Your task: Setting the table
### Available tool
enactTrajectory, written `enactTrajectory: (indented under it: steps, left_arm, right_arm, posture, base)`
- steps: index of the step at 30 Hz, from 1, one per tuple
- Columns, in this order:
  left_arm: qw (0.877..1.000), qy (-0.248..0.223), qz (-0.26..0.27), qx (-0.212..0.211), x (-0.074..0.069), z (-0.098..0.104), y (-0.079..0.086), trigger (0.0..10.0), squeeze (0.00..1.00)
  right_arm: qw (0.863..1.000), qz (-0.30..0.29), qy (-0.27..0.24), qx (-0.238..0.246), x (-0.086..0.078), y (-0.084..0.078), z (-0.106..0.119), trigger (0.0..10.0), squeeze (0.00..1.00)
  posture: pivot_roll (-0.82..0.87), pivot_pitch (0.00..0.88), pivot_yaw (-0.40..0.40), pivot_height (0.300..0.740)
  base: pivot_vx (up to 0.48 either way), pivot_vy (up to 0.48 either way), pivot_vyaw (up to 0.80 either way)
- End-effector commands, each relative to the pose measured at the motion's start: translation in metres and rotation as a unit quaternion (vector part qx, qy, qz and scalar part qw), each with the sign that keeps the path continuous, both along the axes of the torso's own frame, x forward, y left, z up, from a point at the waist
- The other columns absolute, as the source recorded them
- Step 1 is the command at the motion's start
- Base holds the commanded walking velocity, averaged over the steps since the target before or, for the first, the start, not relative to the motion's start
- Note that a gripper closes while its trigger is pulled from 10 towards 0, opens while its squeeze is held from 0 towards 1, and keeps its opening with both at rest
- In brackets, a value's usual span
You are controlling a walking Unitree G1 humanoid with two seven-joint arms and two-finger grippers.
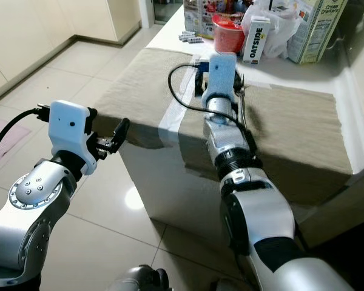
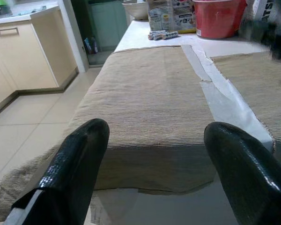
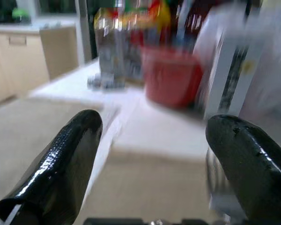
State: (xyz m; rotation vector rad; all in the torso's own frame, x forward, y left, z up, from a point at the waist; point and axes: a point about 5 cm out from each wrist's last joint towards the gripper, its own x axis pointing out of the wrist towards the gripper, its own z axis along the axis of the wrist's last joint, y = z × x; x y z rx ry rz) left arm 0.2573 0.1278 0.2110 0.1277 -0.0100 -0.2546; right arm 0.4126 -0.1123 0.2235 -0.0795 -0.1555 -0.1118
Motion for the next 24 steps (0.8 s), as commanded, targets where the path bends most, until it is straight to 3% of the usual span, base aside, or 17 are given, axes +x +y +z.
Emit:
enactTrajectory:
  steps: [1,3,4,8,13,24]
  left_arm:
    - [1.0,0.002,-0.002,0.002,0.001,0.0,-0.002,10.0,0.0]
    - [1.0,0.003,-0.002,0.002,0.002,0.0,-0.002,10.0,0.0]
    - [1.0,0.005,-0.003,0.001,0.003,-0.001,-0.002,10.0,0.0]
    - [1.0,0.011,-0.007,-0.002,0.006,-0.005,-0.004,10.0,0.0]
    - [1.0,0.01,-0.015,-0.006,0.01,-0.005,-0.008,10.0,0.0]
    - [1.0,0.005,-0.016,-0.004,0.013,-0.004,-0.01,10.0,0.0]
  right_arm:
    - [0.999,-0.03,0.001,-0.022,0.001,-0.013,-0.001,10.0,0.0]
    - [0.999,-0.04,0.003,-0.025,0.002,-0.017,-0.002,10.0,0.0]
    - [0.997,-0.066,0.005,-0.038,0.001,-0.029,-0.004,10.0,0.0]
    - [0.993,-0.101,0.01,-0.061,0.0,-0.052,-0.008,10.0,0.0]
    - [0.991,-0.116,0.023,-0.069,-0.002,-0.066,-0.016,10.0,0.0]
    - [0.995,-0.081,0.048,-0.032,-0.002,-0.051,-0.026,10.0,0.0]
  posture:
    - [0.16,0.048,0.064,0.736]
    - [0.15,0.047,0.065,0.736]
    - [0.13,0.044,0.068,0.736]
    - [0.11,0.041,0.071,0.736]
    - [0.08,0.041,0.073,0.736]
    - [0.08,0.048,0.065,0.736]
  base:
    - [0.0,0.0,0.0]
    - [0.0,0.0,0.0]
    - [0.0,0.0,0.0]
    - [0.0,0.0,0.0]
    - [0.0,0.0,0.0]
    - [0.0,0.0,0.0]
